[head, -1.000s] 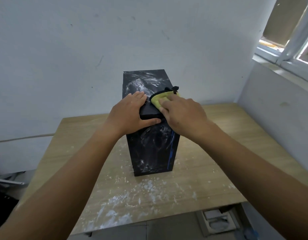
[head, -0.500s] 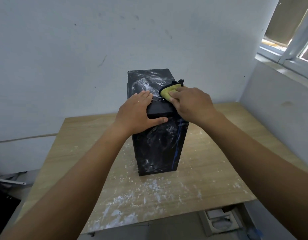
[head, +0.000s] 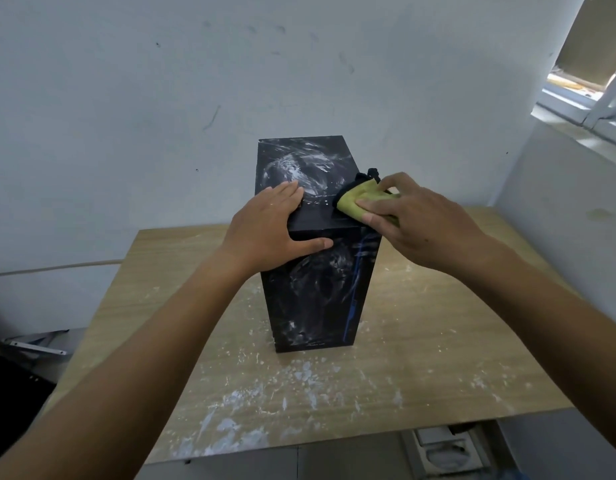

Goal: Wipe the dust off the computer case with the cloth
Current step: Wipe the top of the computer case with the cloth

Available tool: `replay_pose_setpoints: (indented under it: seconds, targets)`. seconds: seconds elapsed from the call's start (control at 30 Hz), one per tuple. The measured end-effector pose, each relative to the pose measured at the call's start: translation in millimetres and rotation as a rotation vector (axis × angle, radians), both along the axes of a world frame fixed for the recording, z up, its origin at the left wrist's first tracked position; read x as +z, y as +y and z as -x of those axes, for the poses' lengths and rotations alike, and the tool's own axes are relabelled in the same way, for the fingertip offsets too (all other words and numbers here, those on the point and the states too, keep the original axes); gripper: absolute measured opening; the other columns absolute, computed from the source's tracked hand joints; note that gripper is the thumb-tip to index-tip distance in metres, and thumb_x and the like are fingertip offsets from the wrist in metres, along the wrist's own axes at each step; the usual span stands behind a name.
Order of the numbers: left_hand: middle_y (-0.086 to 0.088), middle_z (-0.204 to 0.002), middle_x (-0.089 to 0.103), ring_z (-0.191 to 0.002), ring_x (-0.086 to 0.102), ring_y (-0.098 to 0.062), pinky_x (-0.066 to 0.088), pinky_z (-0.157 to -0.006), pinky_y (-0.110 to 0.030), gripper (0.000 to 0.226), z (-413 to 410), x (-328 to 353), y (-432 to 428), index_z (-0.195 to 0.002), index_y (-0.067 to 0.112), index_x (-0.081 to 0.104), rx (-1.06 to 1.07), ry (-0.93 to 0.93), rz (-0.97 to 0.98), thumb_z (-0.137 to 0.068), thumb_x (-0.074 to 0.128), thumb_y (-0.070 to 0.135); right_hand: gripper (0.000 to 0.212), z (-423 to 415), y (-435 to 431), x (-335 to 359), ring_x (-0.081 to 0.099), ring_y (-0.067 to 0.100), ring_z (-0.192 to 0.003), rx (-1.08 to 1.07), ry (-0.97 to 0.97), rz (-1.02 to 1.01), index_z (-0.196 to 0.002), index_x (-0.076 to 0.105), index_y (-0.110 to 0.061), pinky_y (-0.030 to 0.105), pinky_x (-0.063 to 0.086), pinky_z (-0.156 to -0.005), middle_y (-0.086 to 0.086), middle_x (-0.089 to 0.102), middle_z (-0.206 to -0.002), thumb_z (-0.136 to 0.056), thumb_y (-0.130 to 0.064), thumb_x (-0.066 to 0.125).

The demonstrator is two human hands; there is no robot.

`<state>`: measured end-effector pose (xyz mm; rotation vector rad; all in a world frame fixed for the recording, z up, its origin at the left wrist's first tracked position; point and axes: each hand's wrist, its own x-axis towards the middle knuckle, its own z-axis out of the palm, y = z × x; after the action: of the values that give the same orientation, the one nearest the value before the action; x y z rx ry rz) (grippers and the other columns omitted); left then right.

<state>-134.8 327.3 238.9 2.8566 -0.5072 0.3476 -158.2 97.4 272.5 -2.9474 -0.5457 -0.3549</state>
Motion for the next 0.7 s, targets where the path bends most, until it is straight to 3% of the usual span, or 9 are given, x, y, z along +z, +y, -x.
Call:
replay_pose_setpoints:
  seconds: [0.27, 0.43, 0.7]
  targets:
    - [0.006, -0.161, 0.024, -0.148, 0.019, -0.010, 0.019, -0.118, -0.030, 0.112, 1, 1, -1, -0.153, 0.018, 0.029, 0.013, 0.010, 0.004, -0.064, 0.044, 0.085, 0.036, -33, 31, 11, 0.056, 0.031, -0.100, -0.097, -0.032, 0.142, -0.120, 0.063, -0.027, 0.034, 0.039, -0.072, 0.005, 0.047, -0.120, -0.102, -0.042, 0.036]
    - [0.005, -0.160, 0.026, -0.147, 0.021, -0.010, 0.018, -0.117, -0.028, 0.116, 1, 0, -1, -0.153, 0.017, 0.030, 0.019, 0.011, 0.030, -0.060, 0.041, 0.086, 0.036, -21, 54, 8, 0.057, 0.029, -0.094, 0.019, -0.072, 0.164, -0.117, 0.063, -0.022, 0.033, 0.039, -0.068, 0.005, 0.047, -0.116, -0.102, -0.040, 0.035]
    - [0.006, -0.161, 0.022, -0.148, 0.018, -0.009, 0.015, -0.119, -0.029, 0.117, 0, -1, -1, -0.154, 0.018, 0.029, 0.014, 0.017, 0.009, -0.061, 0.039, 0.088, 0.036, 9, 18, 7, 0.058, 0.023, -0.093, 0.152, -0.021, 0.050, -0.128, 0.057, -0.039, 0.032, 0.043, -0.071, -0.005, 0.047, -0.123, -0.099, -0.047, 0.038]
